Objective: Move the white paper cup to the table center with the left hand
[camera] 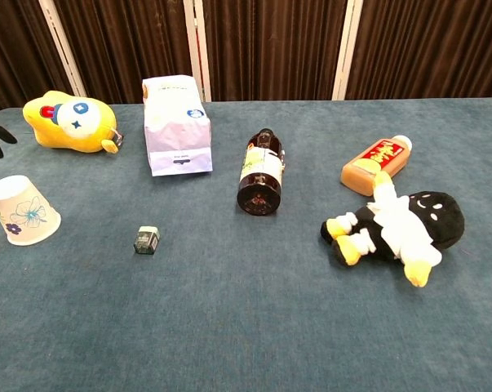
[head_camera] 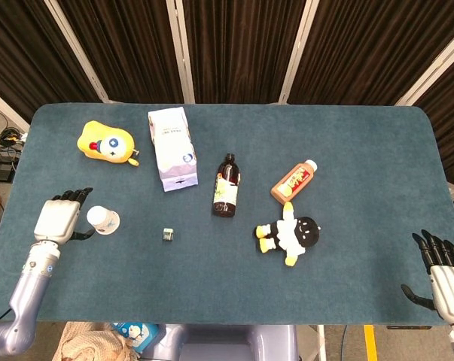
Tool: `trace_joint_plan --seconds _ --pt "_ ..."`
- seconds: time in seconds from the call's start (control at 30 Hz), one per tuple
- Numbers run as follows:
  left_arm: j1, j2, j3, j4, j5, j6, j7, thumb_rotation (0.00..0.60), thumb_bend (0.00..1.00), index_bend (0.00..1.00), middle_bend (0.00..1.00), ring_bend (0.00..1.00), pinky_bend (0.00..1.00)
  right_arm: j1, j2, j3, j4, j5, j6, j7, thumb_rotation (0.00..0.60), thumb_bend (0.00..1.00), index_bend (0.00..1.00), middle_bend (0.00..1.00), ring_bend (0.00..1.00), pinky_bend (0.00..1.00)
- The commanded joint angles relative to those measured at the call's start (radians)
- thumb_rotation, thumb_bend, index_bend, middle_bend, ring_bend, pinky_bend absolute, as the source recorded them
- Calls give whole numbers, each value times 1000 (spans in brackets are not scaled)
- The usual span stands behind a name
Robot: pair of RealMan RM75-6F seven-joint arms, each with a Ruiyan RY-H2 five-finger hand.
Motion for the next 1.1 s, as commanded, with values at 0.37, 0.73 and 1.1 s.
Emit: trace_joint_plan --seconds 0.37,0.73,1.1 --pt "-22 -53 16 43 -37 14 1 600 265 341 457 376 469 1 1 0 -1 3 -3 3 600 237 0 0 0 0" --pt "-26 -47 30 25 20 43 -34 600 274 351 472 389 480 0 0 1 -1 3 -1 2 600 236 0 0 0 0" --pt "-54 -62 26 -65 117 78 -53 600 274 351 472 389 480 0 1 0 -2 1 -1 3 600 237 0 0 0 0"
